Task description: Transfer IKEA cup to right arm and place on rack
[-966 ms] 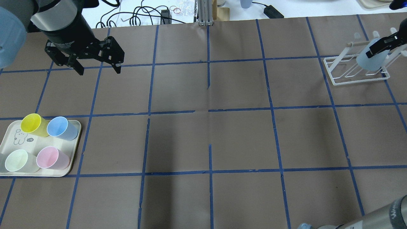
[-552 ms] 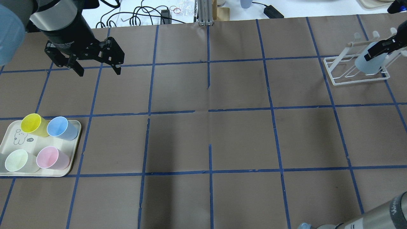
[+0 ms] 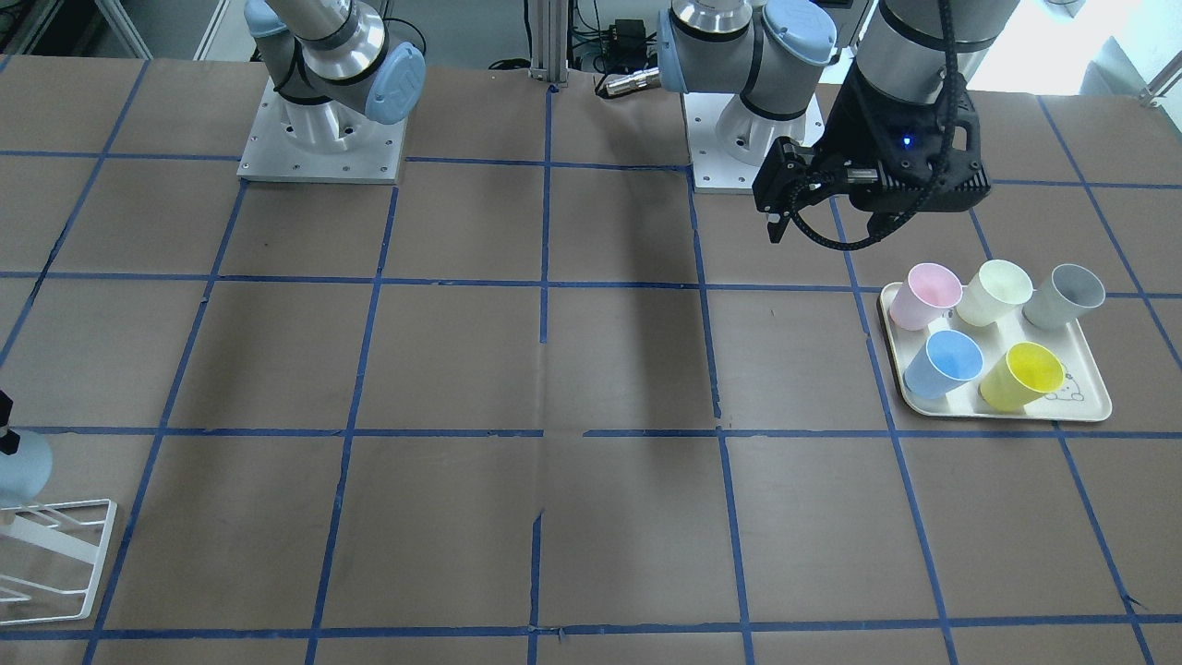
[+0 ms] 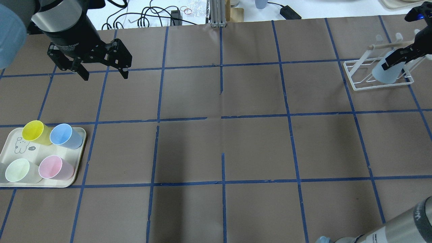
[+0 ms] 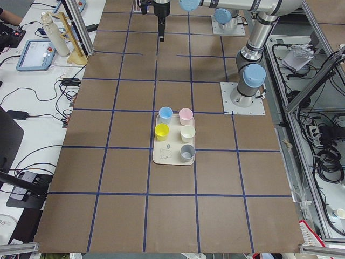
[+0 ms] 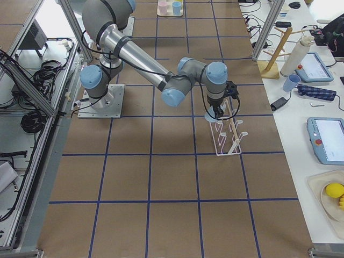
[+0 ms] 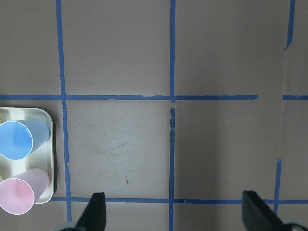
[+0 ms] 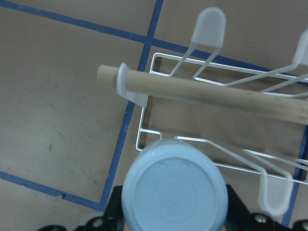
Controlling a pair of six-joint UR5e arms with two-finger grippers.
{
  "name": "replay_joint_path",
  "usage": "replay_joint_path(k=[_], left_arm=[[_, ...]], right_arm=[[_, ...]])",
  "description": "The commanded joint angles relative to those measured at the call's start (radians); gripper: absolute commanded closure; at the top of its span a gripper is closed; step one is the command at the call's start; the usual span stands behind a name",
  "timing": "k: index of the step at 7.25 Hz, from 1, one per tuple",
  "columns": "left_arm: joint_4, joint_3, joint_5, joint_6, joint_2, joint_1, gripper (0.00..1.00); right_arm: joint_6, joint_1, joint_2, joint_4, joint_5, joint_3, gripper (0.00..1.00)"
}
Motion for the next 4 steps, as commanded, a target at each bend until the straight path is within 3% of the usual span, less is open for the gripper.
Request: replay_joint_path(k=[1,4], left_arm=[[-0.024,0.011,0.002,-0.012,0.001,0.000,0.00],[-0.024,0.011,-0.001,-0.011,-0.001,0.000,0.00]], right_arm=[[0.003,0.000,0.012,0.000,-0.001,0.000,0.72],[0.004,0.000,0.038,-0.002,0.002,0.000,0.61]])
